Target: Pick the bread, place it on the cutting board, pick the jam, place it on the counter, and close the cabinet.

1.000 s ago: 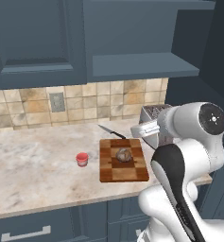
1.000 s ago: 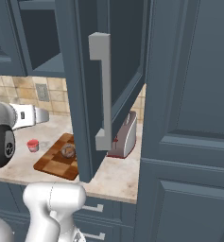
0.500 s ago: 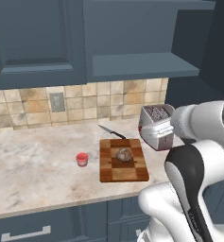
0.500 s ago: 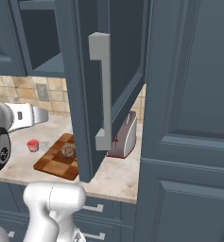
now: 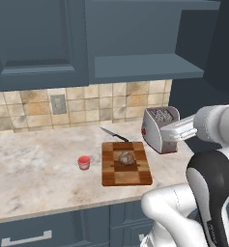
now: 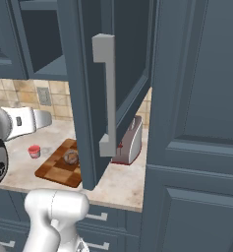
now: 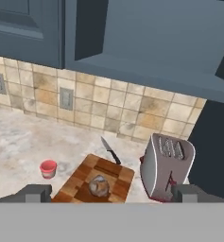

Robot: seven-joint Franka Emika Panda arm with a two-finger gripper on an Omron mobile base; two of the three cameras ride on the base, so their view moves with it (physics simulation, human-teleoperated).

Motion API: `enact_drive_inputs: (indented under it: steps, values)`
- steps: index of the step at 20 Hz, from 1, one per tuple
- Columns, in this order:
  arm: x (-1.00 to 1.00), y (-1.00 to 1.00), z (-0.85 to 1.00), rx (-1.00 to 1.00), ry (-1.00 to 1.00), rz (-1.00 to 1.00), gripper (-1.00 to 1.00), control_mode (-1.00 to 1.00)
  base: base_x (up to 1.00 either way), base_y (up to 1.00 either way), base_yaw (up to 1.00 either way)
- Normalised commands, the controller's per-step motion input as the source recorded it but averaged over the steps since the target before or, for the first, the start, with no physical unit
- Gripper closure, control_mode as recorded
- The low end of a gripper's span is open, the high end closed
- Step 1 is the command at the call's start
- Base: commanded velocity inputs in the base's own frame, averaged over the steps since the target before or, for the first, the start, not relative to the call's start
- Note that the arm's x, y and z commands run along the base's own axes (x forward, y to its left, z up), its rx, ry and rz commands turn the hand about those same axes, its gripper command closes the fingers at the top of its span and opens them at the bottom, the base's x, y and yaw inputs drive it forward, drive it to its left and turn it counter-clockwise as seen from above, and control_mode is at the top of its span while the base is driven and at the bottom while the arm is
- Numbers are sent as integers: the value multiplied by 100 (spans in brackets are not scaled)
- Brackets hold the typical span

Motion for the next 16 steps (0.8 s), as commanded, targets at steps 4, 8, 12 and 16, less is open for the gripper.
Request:
enact_drive_inputs:
  steps: [4, 8, 12, 16]
  values:
    - [-19, -17, 0, 0, -14, 1, -100, -100, 0, 0, 0]
    - [-18, -13, 0, 0, -14, 0, -100, -100, 0, 0, 0]
    - [-18, -3, 0, 0, -14, 0, -100, -100, 0, 0, 0]
    - [-27, -2, 1, 0, -18, 0, -100, -100, 0, 0, 0]
